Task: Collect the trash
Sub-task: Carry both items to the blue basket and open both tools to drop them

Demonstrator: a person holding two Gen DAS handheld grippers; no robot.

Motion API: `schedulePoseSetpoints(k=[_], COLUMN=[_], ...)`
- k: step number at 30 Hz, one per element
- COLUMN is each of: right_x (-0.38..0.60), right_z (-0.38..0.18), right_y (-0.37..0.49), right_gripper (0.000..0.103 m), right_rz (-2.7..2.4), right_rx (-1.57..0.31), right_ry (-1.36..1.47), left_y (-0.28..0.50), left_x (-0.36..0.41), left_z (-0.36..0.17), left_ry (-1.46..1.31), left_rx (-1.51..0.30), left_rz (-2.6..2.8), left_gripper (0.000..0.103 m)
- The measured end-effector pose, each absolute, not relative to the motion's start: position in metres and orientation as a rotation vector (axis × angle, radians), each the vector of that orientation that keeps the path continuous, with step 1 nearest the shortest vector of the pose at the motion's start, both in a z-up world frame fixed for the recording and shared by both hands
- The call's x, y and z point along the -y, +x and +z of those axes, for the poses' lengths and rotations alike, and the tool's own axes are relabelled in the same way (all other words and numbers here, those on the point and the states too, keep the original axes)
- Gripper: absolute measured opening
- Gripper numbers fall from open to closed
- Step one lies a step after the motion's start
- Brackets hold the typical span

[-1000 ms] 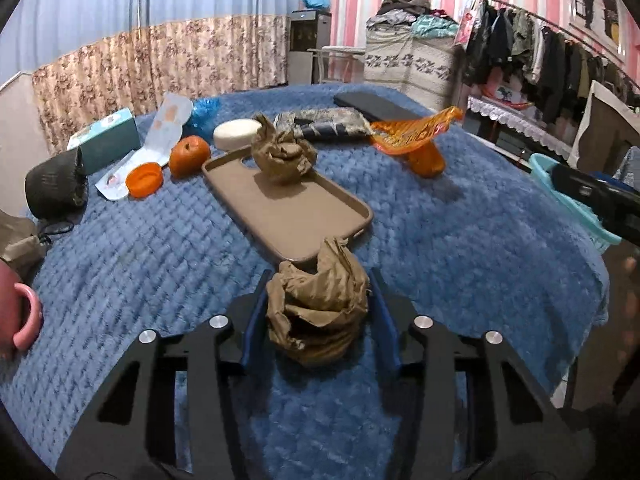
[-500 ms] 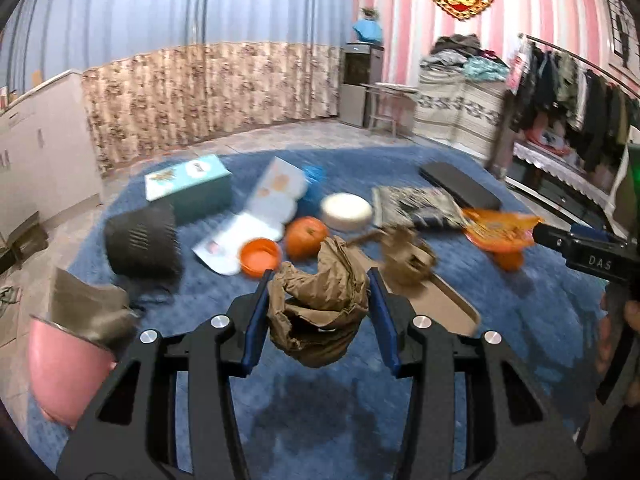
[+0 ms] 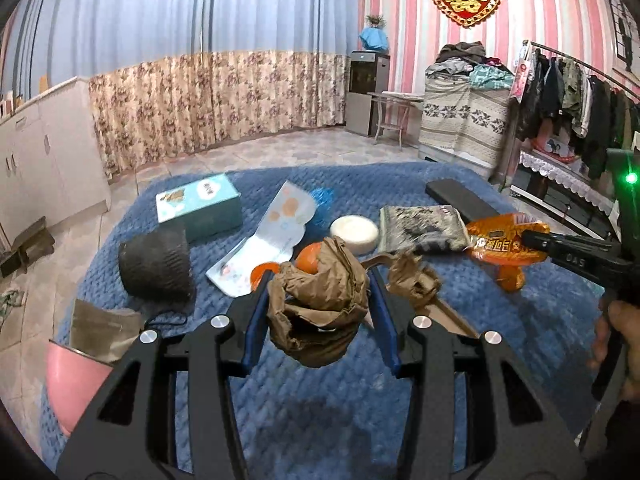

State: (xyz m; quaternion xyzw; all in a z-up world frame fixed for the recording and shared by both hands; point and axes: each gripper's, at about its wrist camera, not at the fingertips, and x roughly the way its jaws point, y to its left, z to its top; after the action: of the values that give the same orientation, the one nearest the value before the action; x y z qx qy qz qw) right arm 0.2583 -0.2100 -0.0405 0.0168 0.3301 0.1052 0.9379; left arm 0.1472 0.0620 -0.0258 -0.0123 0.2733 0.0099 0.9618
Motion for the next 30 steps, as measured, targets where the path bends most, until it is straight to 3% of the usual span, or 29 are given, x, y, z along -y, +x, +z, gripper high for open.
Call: schedulePoseSetpoints(k=[14,30], right_x=[0.336,0.491], right_z=[0.021,0.004], right_y=[0.192,0.122], right_gripper=[0.007,0.007], right_rz=[0.056,-0.295], right_rx=[-0.517,-0.555], right_ry=[0.111,0.141], left_y=[0.171,0.196], left_x=[0.027,0.250], left_z=[0.016,0.022], left_ry=[0.013,0.085], left_rx=[-0.500,-0.489], left_rz=[-0.107,-0.488], left_gripper=[0.045,0.045])
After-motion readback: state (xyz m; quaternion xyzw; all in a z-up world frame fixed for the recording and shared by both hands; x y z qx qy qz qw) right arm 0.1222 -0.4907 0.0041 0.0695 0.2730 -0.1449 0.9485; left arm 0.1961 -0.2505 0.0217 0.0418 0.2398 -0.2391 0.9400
